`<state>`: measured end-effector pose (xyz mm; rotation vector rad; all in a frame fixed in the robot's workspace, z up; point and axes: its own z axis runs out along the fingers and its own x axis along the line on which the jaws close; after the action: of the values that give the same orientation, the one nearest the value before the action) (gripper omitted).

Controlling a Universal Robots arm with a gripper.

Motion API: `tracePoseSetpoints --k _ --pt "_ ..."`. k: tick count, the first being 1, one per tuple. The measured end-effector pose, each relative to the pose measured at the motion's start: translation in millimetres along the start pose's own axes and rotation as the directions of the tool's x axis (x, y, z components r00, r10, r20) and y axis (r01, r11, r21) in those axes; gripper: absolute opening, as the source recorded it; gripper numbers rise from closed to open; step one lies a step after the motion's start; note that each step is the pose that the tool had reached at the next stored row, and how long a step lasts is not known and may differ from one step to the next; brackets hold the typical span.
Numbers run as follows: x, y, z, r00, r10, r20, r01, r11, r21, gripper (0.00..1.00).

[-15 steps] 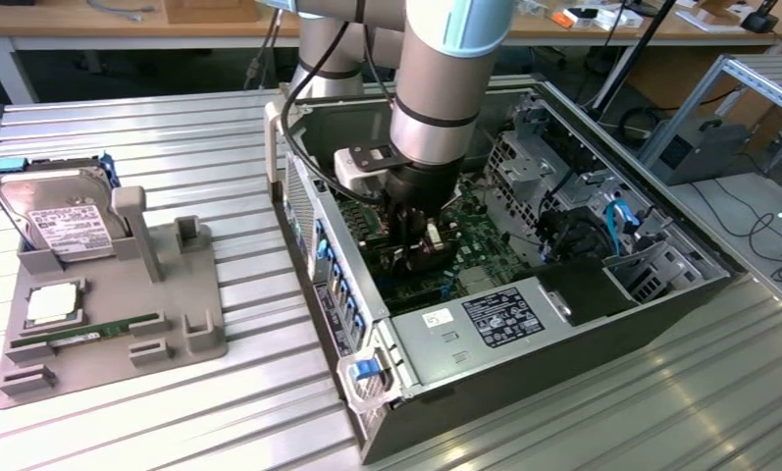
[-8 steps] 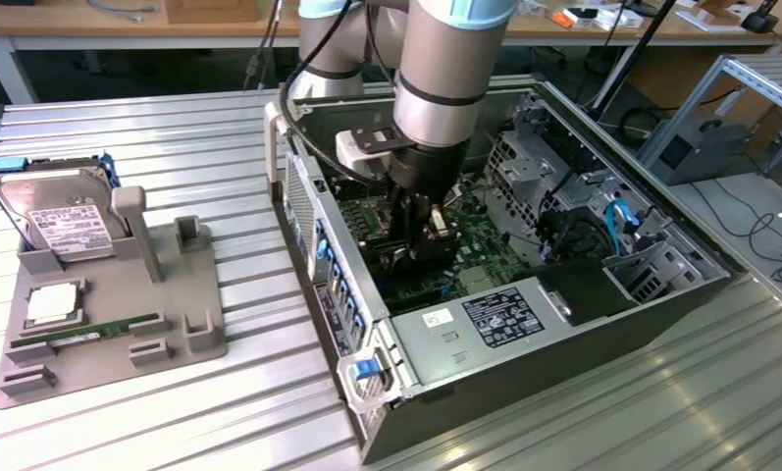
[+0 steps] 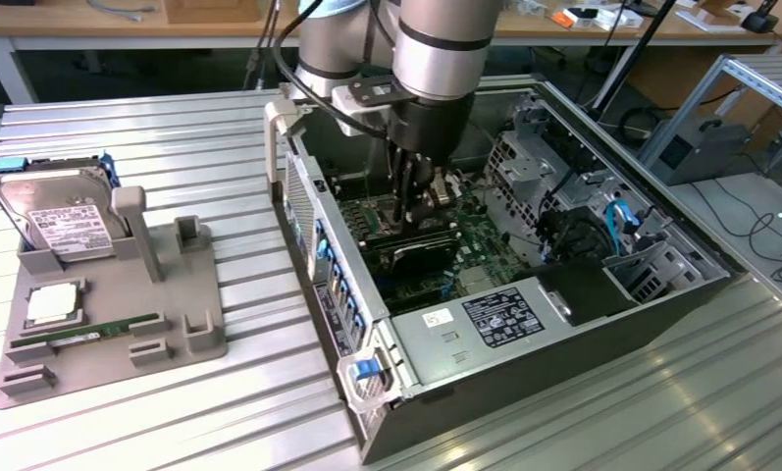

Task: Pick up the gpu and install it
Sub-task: 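Insert the gpu into the slot, then press down on the gpu until it lock into place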

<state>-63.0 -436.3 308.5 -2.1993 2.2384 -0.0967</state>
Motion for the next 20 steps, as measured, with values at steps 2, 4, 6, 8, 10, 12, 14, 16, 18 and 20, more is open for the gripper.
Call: tracePoseSetpoints --k 2,4,6,8,10,12,14,16,18,20 --pt "0.7 -0.2 0.0 1.0000 -0.001 -0.0024 0.001 1.0000 -0.0002 0.19" --pt "2.8 -8.0 0.8 1.0000 -0.001 -0.0054 0.001 1.0000 -0.0073 0.13" --pt "4.0 -18.6 1.7 0.9999 -0.002 -0.0109 0.002 0.9999 -0.0155 0.13" --pt "5.0 -34.4 3.8 0.9998 -0.003 -0.0190 0.002 0.9997 -0.0229 0.13" --pt "4.7 -52.7 6.7 0.9996 -0.003 -0.0274 0.003 0.9996 -0.0275 0.13" --pt "4.5 -66.5 8.0 0.9996 -0.004 -0.0292 0.003 0.9995 -0.0305 0.13" --pt "4.2 -78.1 8.6 0.9996 -0.004 -0.0291 0.003 0.9995 -0.0327 0.13" --pt "4.2 -78.5 8.7 0.9996 -0.004 -0.0291 0.003 0.9995 -0.0328 0.13" --pt "4.3 -73.1 9.3 0.9996 -0.004 -0.0288 0.003 0.9995 -0.0326 0.13" --pt "4.5 -50.7 13.8 0.9996 -0.004 -0.0290 0.003 0.9995 -0.0328 0.13"
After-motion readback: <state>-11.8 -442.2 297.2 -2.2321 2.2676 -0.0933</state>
